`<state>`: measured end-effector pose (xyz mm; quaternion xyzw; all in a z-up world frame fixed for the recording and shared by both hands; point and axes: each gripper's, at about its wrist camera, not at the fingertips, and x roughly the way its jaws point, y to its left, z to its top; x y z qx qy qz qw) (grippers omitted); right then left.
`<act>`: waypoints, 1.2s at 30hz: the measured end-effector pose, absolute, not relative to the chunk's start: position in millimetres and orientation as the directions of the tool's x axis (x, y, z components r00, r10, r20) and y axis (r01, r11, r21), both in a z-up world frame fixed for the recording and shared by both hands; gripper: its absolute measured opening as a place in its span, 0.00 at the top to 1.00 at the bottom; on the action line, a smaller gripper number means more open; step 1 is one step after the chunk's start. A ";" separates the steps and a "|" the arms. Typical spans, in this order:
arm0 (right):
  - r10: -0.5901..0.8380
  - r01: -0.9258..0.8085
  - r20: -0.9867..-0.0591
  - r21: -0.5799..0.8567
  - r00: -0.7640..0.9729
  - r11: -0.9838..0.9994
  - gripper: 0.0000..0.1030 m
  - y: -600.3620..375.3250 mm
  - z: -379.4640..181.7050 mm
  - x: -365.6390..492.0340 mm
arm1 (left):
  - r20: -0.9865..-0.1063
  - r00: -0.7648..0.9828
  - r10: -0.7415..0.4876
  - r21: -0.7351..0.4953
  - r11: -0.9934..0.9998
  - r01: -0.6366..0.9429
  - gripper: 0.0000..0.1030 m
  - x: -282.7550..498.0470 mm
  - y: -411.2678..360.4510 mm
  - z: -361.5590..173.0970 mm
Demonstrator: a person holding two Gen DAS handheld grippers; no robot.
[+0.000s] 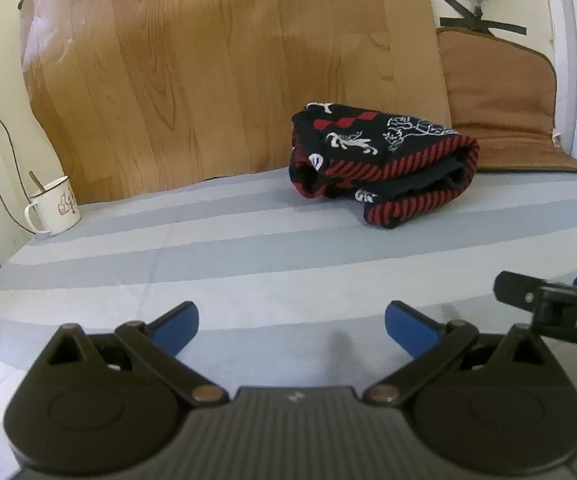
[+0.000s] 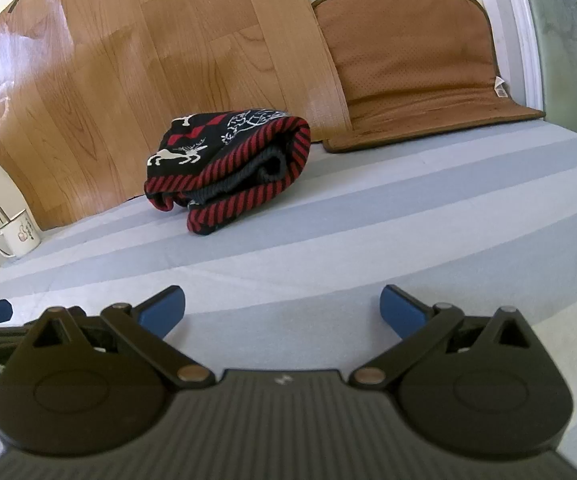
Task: Fold small clothes
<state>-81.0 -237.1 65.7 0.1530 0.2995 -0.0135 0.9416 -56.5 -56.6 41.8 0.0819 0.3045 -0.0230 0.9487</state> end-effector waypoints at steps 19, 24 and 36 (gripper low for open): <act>0.071 0.113 -0.557 0.289 0.828 0.950 0.00 -237.8 67.0 -82.5 | -0.606 0.795 0.035 0.187 0.977 0.099 0.00 -57.8 -58.1 38.1; 0.071 0.113 -0.556 0.291 0.828 0.950 0.00 -237.6 67.0 -82.7 | -0.614 0.788 0.043 0.195 0.976 0.098 0.00 -57.7 -58.5 34.9; 0.075 0.116 -0.558 0.299 0.827 0.947 0.00 -237.4 66.5 -82.9 | -0.625 0.779 0.049 0.198 0.975 0.097 0.00 -54.6 -57.5 33.3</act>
